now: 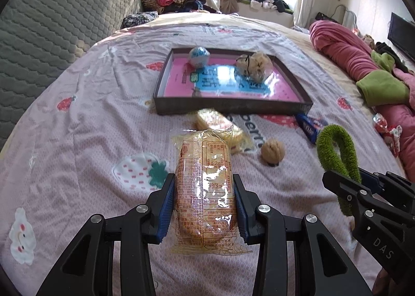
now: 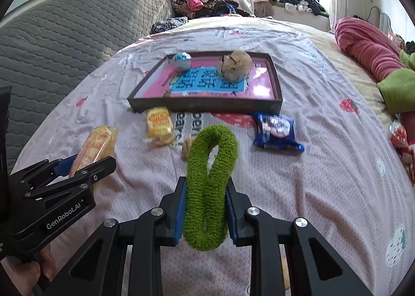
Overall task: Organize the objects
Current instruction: 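Lift and carry the biscuit pack and green ring toward the tray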
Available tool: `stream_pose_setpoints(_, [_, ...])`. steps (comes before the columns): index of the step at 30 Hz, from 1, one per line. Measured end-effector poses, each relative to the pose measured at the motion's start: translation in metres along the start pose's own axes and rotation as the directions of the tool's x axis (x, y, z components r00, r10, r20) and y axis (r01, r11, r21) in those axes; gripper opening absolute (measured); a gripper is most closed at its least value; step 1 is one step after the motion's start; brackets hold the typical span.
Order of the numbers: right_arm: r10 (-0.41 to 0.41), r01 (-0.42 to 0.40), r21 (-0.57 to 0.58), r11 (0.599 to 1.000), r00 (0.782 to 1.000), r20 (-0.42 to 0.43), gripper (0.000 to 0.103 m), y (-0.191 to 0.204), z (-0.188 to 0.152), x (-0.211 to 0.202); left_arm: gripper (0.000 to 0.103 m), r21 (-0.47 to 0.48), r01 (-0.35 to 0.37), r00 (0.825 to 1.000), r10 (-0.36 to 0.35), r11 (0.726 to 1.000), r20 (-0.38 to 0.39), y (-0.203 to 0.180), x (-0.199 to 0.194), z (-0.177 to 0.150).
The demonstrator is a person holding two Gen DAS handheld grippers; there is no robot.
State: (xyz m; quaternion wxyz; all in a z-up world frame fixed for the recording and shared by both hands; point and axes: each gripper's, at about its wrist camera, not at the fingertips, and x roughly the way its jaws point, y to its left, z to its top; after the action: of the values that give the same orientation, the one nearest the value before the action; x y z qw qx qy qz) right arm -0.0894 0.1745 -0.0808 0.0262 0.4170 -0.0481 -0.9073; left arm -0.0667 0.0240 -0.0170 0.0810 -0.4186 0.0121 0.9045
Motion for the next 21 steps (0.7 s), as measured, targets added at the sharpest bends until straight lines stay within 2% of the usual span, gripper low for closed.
stream_pose_setpoints(21, [-0.027, 0.035, -0.060, 0.998, 0.991, 0.133, 0.027, 0.011, 0.087, -0.033, 0.043, 0.043, -0.007, 0.993, 0.001, 0.999, 0.118, -0.013, -0.027, 0.087])
